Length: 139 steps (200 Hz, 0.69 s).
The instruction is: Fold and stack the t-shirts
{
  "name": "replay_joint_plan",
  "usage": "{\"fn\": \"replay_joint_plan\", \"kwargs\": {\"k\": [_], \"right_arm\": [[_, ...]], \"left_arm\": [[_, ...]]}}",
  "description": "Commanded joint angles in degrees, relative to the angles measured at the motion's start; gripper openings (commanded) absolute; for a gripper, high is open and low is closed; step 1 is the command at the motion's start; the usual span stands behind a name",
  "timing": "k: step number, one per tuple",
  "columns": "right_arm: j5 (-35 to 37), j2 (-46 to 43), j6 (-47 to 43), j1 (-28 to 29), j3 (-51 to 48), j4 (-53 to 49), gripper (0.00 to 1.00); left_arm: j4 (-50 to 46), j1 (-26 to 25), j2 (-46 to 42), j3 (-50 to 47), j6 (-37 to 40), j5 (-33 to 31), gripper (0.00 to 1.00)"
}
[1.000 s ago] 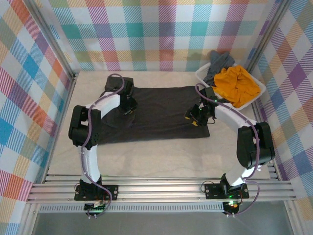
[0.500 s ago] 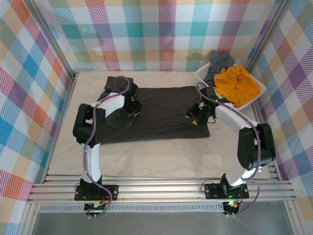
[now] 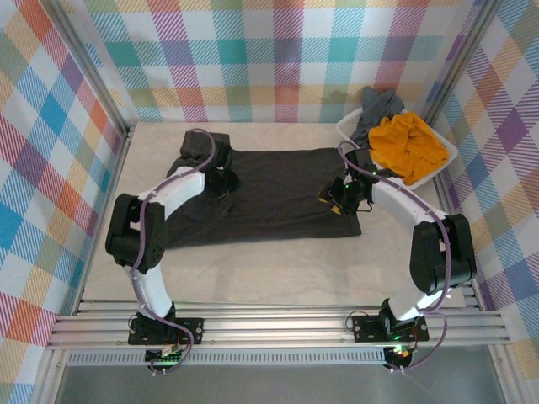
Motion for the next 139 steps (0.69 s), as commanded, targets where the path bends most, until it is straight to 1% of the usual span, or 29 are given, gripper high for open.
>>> {"fn": "replay_joint_plan", "kwargs": {"k": [1,20,32,74,103,139], "right_arm": [[-0.6,-1.4,-0.5,-0.4,-0.2,-0.4,0.43],[-0.3,-2.0,-0.7,-0.5,-0.2,-0.8,0.43],[-0.1,-2.3,-0.8,-0.5,-0.2,-1.0,0.43],[-0.1,-2.1,-0.8,-0.5,-0.2,-1.0,0.43],[-0.3,-2.0,-0.6,-0.5,-0.3,-0.6,0.43],[-0.2,-1.9,-0.6,-0.5,-0.3,-0.7,0.43]], "left_arm": [[-4.6,1.3,3.0,2.6,1.0,-4.1,0.27],[-9.1,1.4,6.3,6.7,3.3,-7.2,0.26],[-9.9,1.5,7.7,8.0,4.7,-8.5,0.26],[-11.3,1.5,11.5,10.3,7.7,-8.5,0.25],[-9.9,1.3,12.7,9.1,8.0,-7.1,0.25],[-6.3,0.4,12.1,7.5,8.8,-6.1,0.24]]}}
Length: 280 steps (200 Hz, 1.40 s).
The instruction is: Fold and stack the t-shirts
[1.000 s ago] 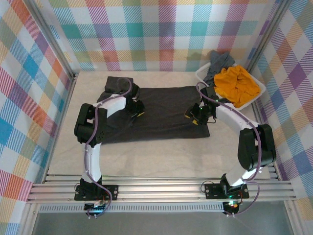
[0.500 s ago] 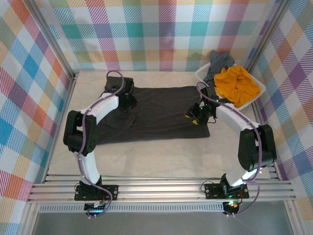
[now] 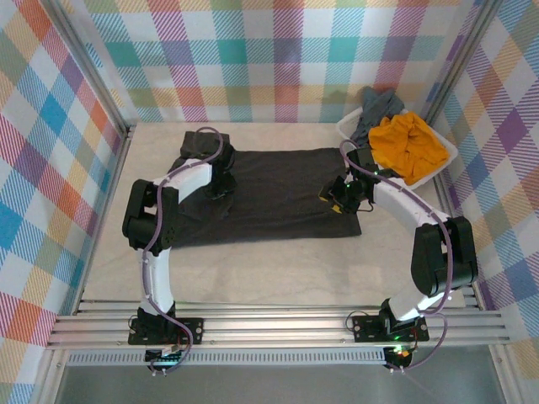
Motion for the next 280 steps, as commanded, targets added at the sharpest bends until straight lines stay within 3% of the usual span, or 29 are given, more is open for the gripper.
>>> {"fn": "replay_joint_plan", "kwargs": {"k": [1,80,100,161,216,269,280], "right_arm": [[-0.3,-1.0,-0.6,-0.2,-0.3,-0.6,0.43],[-0.2,-0.9,-0.5,-0.2,-0.8,-0.1,0.43],[-0.4,-0.5,-0.5,-0.3,-0.8,0.1,0.43],[-0.3,-0.6,-0.5,-0.2,-1.6,0.4,0.43],[-1.0,-0.4,-0.4,-0.2,-1.3,0.7,0.43],[-0.9,0.2,-0.1,-0.2,-2.4,1.3,0.44],[-1.3,0.9,0.0,-0.5,-2.8,1.7,0.44]], "left_arm": [[1.8,-0.7,-0.2,-0.8,1.7,0.5,0.24],[1.6,-2.7,2.7,-0.1,3.5,1.7,0.14],[2.0,-3.2,1.9,-0.1,3.7,1.1,0.0],[1.5,-6.7,-2.5,0.4,5.9,-5.2,0.0],[-5.0,-9.8,-2.0,4.2,6.6,-15.7,0.0],[-2.0,-9.9,-0.6,3.0,7.2,-10.5,0.0],[-3.9,-9.8,0.3,4.1,7.0,-12.0,0.12]]}}
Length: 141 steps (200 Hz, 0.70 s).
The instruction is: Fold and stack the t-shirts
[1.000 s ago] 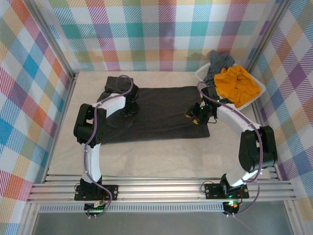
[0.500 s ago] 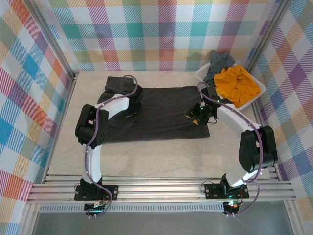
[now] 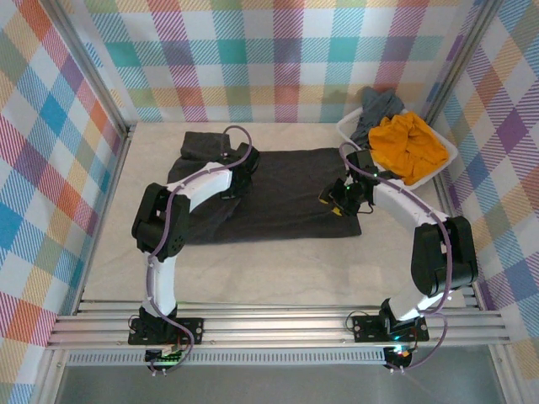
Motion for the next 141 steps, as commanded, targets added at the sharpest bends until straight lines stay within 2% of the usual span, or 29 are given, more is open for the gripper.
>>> {"fn": "replay_joint_plan", "kwargs": {"k": [1,9,16,24,39,58,81,100,118,141], "right_arm": [[-1.3,1.0,0.0,-0.5,-1.3,1.0,0.44],[-1.4,1.4,-0.1,-0.9,-1.6,1.1,0.43],[-1.3,1.5,-0.1,-1.3,-1.9,1.1,0.43],[-0.9,1.3,-0.3,-2.0,-2.5,1.3,0.43],[-0.1,1.5,-0.8,-3.3,-3.4,1.2,0.43],[0.7,2.8,-1.6,-4.7,-3.3,0.5,0.42],[1.0,6.1,-2.2,-5.5,-1.9,-1.2,0.39],[1.9,9.0,-2.2,-5.7,-0.4,-3.5,0.37],[3.2,11.1,-1.9,-6.5,0.0,-5.1,0.35],[2.4,13.8,-2.5,-8.4,0.5,-6.0,0.35]], "left_arm": [[-1.9,0.0,0.9,1.5,0.7,-0.4,0.14],[-2.8,0.3,0.1,1.3,-0.3,-1.9,0.37],[-3.0,0.9,-1.4,0.4,-1.3,-2.8,0.5],[-3.4,1.7,-3.7,-0.8,-2.6,-3.5,0.56],[-5.2,3.8,-9.3,-3.6,-6.5,-5.0,0.58],[-5.6,7.4,-17.6,-11.5,-13.3,-3.4,0.55],[-3.8,12.4,-23.2,-21.8,-19.9,2.8,0.43],[-1.3,17.9,-23.8,-28.1,-23.1,8.0,0.27],[0.1,22.2,-22.1,-31.2,-24.5,11.0,0.18],[2.9,27.5,-18.5,-33.4,-25.3,14.2,0.16]]}}
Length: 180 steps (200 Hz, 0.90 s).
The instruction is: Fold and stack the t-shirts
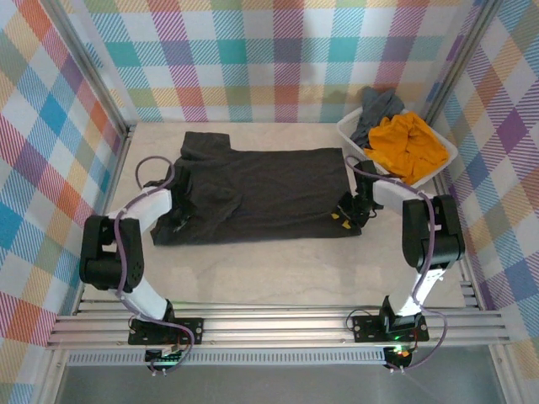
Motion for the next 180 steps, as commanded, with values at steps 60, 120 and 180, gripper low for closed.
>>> {"fn": "replay_joint_plan", "kwargs": {"k": [60,120,180], "right_arm": [[0.5,3.8,-1.7,-2.3,-0.5,-9.1,0.33],[0.9,-7.6,0.3,-1.4,-11.0,-10.2,0.36],[1.1,-13.6,2.6,1.1,-16.4,-10.9,0.37]], "left_arm": [[2.9,11.0,1.6,-10.6,-11.5,5.7,0.14],[3.6,11.3,-8.9,-21.4,-17.2,7.5,0.13],[-0.5,12.0,-19.6,-27.1,-20.0,7.3,0.12]]}}
